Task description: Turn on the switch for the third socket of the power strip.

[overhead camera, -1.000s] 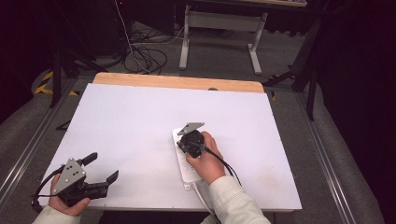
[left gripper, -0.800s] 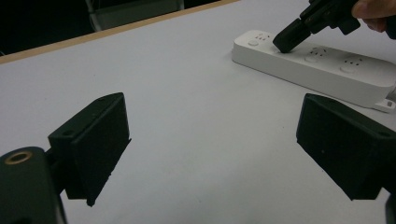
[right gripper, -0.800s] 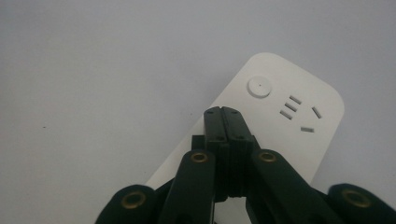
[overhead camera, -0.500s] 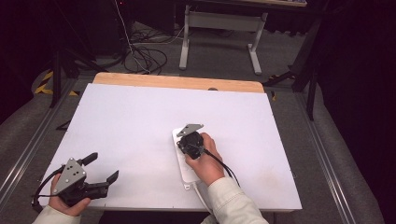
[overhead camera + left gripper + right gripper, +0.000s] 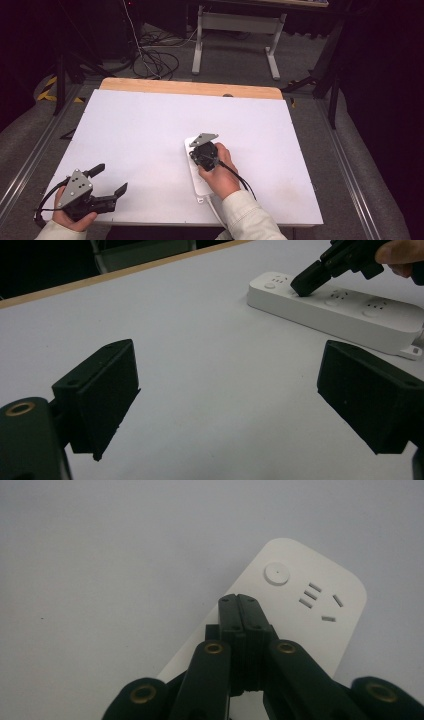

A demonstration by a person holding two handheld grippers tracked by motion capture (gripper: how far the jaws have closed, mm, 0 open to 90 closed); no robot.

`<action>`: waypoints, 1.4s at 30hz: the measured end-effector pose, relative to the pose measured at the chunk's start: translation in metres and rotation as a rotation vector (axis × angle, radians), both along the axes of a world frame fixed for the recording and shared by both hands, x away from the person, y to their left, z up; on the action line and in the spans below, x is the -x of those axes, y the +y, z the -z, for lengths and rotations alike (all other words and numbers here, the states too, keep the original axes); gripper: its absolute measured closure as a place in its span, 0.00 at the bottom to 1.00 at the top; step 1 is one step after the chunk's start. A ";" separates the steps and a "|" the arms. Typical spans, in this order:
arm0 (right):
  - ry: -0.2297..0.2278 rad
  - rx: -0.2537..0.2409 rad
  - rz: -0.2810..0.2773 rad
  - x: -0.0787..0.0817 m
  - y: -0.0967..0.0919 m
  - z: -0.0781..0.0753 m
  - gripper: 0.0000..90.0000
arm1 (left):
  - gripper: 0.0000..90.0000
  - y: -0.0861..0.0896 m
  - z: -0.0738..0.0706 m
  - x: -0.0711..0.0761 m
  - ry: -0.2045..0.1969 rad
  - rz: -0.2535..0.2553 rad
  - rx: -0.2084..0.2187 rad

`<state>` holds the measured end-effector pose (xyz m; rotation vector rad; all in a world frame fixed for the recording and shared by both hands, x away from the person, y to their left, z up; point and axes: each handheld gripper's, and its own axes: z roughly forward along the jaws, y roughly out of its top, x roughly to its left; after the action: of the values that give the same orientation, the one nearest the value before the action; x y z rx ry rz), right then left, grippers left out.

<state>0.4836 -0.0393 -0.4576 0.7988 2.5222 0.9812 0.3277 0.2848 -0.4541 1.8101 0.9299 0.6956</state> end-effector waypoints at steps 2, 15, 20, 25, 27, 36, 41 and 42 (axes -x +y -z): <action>-0.002 0.003 -0.002 0.000 0.000 0.000 1.00 | 0.11 0.000 0.000 0.000 0.001 0.000 0.000; 0.015 -0.012 0.000 -0.001 -0.002 -0.004 1.00 | 0.11 0.000 0.000 0.000 0.001 0.001 -0.001; 0.025 -0.069 -0.016 0.003 -0.006 -0.011 1.00 | 0.11 0.001 0.000 0.000 -0.001 0.001 -0.001; 0.014 -0.078 -0.034 0.008 -0.005 -0.019 1.00 | 0.11 0.000 0.000 -0.001 -0.002 0.001 -0.001; 0.006 -0.085 -0.039 0.009 -0.006 -0.021 1.00 | 0.11 0.000 0.000 -0.001 0.001 0.003 0.000; -0.014 -0.103 -0.057 0.016 -0.006 -0.034 1.00 | 0.11 0.000 0.000 -0.001 -0.001 0.004 0.000; -0.022 -0.103 -0.068 0.017 -0.006 -0.036 0.99 | 0.11 0.000 0.000 -0.001 0.000 0.003 0.000; -0.028 -0.112 -0.068 0.019 -0.006 -0.038 0.99 | 0.11 0.000 0.000 -0.001 0.002 0.004 0.002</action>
<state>0.4650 -0.0452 -0.4197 0.7291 2.5037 1.1574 0.3288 0.2847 -0.4542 1.8105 0.9281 0.6904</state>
